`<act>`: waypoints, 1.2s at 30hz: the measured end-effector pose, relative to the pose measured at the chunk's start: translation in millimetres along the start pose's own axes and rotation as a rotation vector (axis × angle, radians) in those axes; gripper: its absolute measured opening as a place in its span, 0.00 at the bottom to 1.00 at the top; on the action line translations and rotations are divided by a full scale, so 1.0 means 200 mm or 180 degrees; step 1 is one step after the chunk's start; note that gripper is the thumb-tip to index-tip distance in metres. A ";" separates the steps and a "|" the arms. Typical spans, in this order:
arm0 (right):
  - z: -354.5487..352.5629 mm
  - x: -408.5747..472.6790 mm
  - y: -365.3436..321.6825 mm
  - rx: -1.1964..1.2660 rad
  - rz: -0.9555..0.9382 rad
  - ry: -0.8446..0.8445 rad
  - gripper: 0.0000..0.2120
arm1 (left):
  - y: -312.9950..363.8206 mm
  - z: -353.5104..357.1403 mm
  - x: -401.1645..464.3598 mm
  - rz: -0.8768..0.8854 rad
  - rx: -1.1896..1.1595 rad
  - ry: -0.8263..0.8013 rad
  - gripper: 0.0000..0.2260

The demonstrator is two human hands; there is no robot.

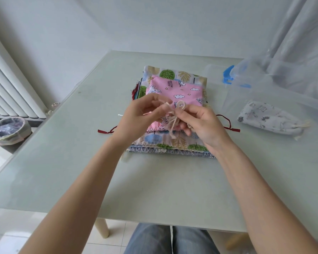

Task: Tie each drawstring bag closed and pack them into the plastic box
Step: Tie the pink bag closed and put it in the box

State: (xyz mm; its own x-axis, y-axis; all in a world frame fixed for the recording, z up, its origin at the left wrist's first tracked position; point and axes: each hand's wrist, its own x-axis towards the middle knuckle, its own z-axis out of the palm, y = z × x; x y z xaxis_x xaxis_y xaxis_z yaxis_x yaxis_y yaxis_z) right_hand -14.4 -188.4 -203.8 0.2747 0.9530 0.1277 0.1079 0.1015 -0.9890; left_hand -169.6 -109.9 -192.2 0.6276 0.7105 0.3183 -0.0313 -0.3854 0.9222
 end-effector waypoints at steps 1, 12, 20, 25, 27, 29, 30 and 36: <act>0.00 0.00 0.00 0.0060 -0.0008 0.0017 0.09 | 0.00 0.01 0.00 0.0033 0.0180 -0.0025 0.11; -0.03 0.00 -0.01 0.0106 -0.0096 -0.0108 0.10 | -0.02 0.02 0.04 0.0437 0.0898 0.0006 0.09; -0.06 -0.01 -0.06 0.0037 -0.0253 -0.0516 0.03 | -0.06 0.01 0.04 0.0157 0.0148 -0.0357 0.11; -0.03 -0.01 -0.04 -0.0901 -0.0874 -0.0118 0.06 | -0.07 0.01 0.03 -0.0021 0.0106 -0.0415 0.10; -0.02 -0.02 -0.03 -0.1369 -0.1103 0.0026 0.05 | -0.08 0.02 0.03 0.0025 0.0302 -0.0382 0.10; -0.01 -0.03 -0.01 -0.1907 -0.1360 0.0247 0.06 | -0.09 0.02 0.03 0.0079 0.0544 -0.0372 0.11; -0.01 -0.03 -0.01 -0.2210 -0.1506 0.0396 0.08 | -0.10 0.02 0.03 0.0099 0.0615 -0.0374 0.11; 0.02 -0.01 0.02 -0.3261 -0.2554 0.1487 0.05 | -0.08 0.03 0.01 0.0003 0.0277 -0.0425 0.11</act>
State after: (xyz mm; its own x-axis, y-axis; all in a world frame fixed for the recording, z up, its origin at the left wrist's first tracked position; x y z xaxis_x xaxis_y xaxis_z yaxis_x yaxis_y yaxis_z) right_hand -19.1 -188.1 -207.7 0.0737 0.5303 0.8446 0.9787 0.1244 -0.1635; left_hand -163.3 -107.1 -207.2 0.7256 0.6278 0.2818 0.0319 -0.4398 0.8975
